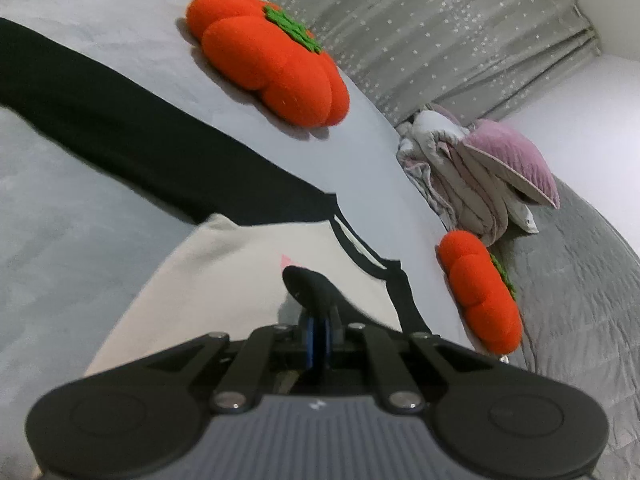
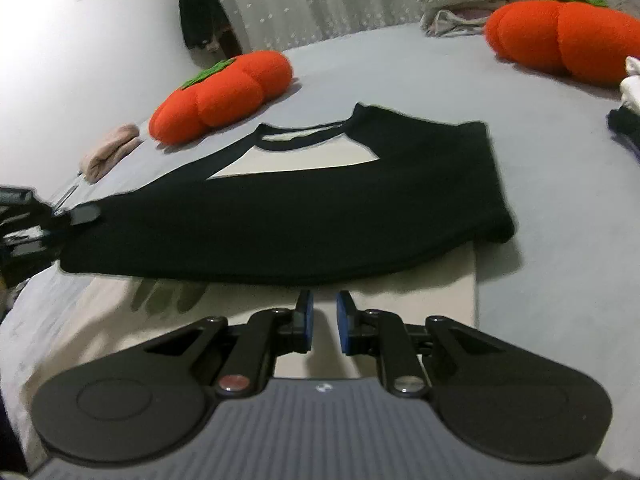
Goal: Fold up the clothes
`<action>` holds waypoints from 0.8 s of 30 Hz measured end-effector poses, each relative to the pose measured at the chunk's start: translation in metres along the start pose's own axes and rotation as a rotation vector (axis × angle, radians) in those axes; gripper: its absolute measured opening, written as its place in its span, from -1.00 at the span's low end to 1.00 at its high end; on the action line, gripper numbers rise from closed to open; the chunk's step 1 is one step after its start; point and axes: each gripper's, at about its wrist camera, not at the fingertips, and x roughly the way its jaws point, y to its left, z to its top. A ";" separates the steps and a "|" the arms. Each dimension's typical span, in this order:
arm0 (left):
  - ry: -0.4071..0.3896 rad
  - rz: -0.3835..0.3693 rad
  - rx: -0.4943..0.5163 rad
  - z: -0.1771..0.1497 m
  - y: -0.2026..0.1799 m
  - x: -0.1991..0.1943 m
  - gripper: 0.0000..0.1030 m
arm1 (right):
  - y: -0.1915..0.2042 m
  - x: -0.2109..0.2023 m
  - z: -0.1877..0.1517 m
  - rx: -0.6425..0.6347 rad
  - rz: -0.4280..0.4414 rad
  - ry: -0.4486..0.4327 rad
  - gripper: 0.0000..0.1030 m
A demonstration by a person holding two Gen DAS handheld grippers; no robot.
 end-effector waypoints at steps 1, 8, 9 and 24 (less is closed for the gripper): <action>-0.007 0.000 -0.003 0.001 0.002 -0.004 -0.90 | -0.004 0.001 0.000 0.028 0.002 -0.009 -0.66; -0.050 0.022 -0.035 0.012 0.018 -0.021 -0.90 | -0.029 0.003 0.004 0.187 -0.009 -0.081 -0.65; -0.053 0.027 -0.038 0.013 0.020 -0.022 -0.90 | -0.031 0.003 0.005 0.190 -0.030 -0.097 -0.58; -0.065 0.107 -0.103 0.020 0.055 -0.040 -0.90 | -0.085 0.000 0.018 0.459 -0.010 -0.196 -0.48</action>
